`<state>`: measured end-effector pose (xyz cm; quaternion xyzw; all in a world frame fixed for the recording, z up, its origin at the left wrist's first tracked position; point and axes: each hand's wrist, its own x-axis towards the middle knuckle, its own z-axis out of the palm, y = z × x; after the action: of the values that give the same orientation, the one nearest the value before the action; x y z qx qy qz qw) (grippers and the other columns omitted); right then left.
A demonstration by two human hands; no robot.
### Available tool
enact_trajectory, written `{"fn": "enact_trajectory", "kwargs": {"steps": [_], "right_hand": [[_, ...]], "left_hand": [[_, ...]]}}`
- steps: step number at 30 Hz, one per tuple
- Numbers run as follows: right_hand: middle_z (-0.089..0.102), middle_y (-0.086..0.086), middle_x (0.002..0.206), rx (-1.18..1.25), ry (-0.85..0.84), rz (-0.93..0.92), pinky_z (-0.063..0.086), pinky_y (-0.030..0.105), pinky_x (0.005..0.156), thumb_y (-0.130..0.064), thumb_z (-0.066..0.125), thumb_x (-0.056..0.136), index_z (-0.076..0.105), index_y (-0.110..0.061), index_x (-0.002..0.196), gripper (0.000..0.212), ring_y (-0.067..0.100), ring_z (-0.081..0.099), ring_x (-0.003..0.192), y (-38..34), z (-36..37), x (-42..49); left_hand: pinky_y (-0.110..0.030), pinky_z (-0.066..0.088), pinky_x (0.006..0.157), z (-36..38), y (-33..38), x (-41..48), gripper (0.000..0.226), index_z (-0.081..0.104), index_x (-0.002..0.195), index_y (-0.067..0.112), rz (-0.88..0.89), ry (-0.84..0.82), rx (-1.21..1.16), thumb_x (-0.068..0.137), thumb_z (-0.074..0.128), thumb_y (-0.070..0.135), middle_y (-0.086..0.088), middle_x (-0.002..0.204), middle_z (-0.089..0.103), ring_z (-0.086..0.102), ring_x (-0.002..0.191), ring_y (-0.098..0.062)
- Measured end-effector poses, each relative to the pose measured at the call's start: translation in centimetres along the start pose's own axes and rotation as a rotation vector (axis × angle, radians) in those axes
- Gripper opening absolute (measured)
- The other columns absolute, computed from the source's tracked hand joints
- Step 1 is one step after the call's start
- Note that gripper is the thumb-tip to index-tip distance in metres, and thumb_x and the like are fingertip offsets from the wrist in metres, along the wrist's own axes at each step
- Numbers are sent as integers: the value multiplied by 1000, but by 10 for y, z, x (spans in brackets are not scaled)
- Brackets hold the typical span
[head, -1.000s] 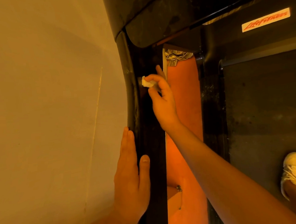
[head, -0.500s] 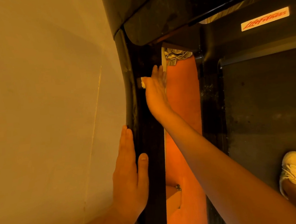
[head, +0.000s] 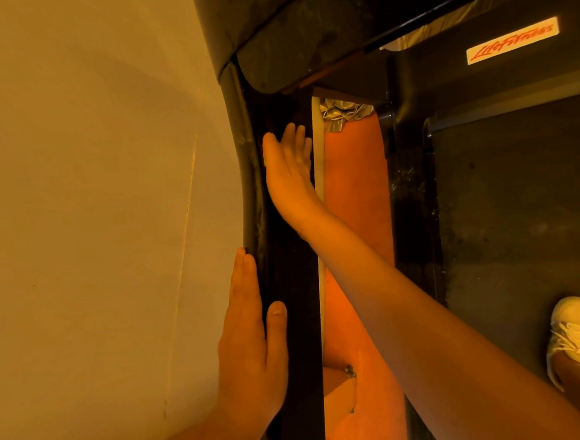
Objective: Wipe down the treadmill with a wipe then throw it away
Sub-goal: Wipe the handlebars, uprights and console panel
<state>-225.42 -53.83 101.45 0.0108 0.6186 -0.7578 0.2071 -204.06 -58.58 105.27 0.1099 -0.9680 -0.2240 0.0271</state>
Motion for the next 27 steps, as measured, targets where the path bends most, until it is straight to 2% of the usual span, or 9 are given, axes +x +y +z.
{"fn": "enact_trajectory", "kwargs": {"steps": [4,7,9,13,19,23,27], "right_hand": [[-12,2,172,-3,-22,-78,-10,34,123,-41,21,112,-5,-15,163,62,15,-16,156,8,-1,-5],[-11,5,172,-2,34,7,-7,41,127,-41,25,112,-3,-12,163,65,20,-14,157,4,-5,6],[-11,6,172,-10,30,31,-7,40,126,-42,24,112,-4,-12,163,65,20,-14,157,1,-2,6],[-12,2,172,-1,-25,-69,-9,35,123,-41,21,112,-5,-15,163,63,15,-16,156,10,0,-7],[-10,6,172,-30,15,94,-6,36,124,-41,25,112,-4,-11,163,66,22,-13,158,14,-7,3],[-11,1,172,20,-7,-28,-9,35,123,-41,21,112,-5,-16,163,62,14,-15,156,11,4,-13],[-10,5,172,7,29,90,-7,39,125,-40,27,112,-4,-12,163,67,21,-14,157,15,-9,6]], "left_hand": [[-34,24,121,0,-1,0,62,-2,155,60,-7,-6,1,102,30,54,27,167,11,16,153,1],[-33,26,121,1,0,-1,62,-2,155,61,-5,-7,1,102,30,54,28,167,11,15,153,2],[-35,26,121,0,0,0,62,-1,155,61,-5,-6,-10,102,31,54,28,167,11,15,154,1],[-34,26,121,0,0,0,62,-1,154,62,-5,-1,-11,102,31,54,29,166,12,17,153,2],[-45,33,122,0,-1,0,61,-3,152,66,-1,6,9,102,30,55,29,166,13,18,153,0],[-41,30,123,0,0,0,60,-4,150,69,7,0,10,102,29,56,31,165,11,17,153,2],[-39,27,124,0,2,-1,59,-5,148,70,-2,-5,17,101,28,57,33,164,11,15,153,3]]}}
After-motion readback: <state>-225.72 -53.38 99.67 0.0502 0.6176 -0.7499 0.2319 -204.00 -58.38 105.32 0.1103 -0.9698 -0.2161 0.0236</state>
